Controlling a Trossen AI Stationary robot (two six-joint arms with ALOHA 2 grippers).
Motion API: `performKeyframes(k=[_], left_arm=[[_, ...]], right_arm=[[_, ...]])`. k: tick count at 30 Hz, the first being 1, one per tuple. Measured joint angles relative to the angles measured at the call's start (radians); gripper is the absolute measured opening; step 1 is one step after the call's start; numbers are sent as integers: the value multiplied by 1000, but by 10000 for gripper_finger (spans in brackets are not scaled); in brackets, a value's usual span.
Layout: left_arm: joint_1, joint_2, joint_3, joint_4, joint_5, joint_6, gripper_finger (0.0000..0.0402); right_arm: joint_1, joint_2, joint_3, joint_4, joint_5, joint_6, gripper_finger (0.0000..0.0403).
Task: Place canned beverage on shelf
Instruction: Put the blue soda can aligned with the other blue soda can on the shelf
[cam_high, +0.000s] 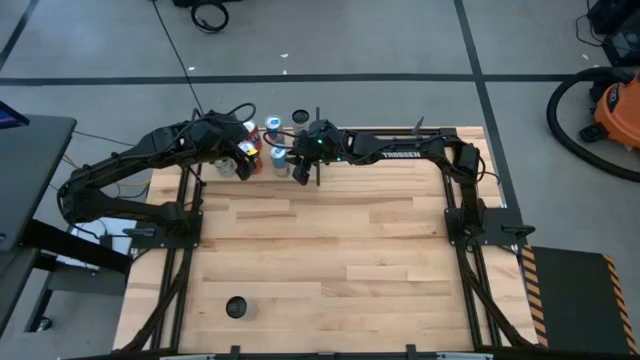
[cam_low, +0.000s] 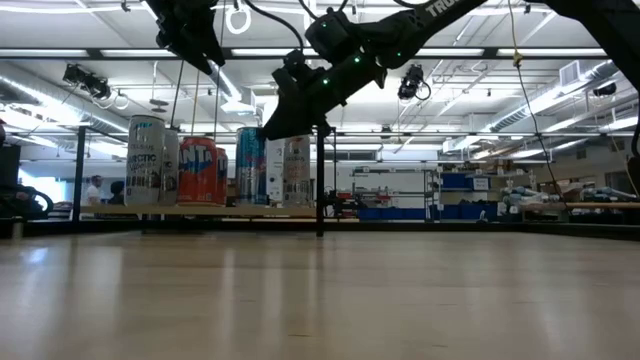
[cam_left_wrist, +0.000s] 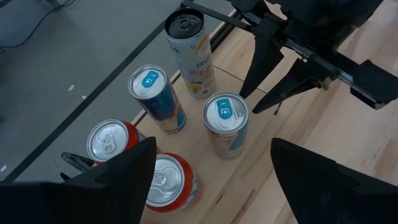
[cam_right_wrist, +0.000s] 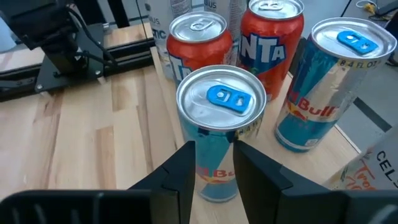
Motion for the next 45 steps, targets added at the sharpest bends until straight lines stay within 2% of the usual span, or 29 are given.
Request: performKeyframes(k=[6,21,26,29,34,37,41,45], left_arm=[[0,0,0,3,0,0,315],[-2,0,1,-11,0,8,315],[-2,0,1,-58,7,-13,315],[-13,0,-7,-99,33,-30,315],[-39,3,-117,-28,46,-30,315],[-38,12,-203,55,96,-25,315],[-50,11,-286,157,119,-29,315],[-64,11,-337,187,190,-29,315]], right_arm=[[7,44,1,101,-14,13,116],[14,59,-2,107,-44,60,116],[52,41,-2,103,-58,12,116],[65,-12,-2,74,-57,-27,117],[70,-152,-2,-28,-55,-89,117],[66,-241,0,-70,-47,-101,117],[53,-333,1,-130,6,-114,117],[35,-391,0,-190,49,-141,117]])
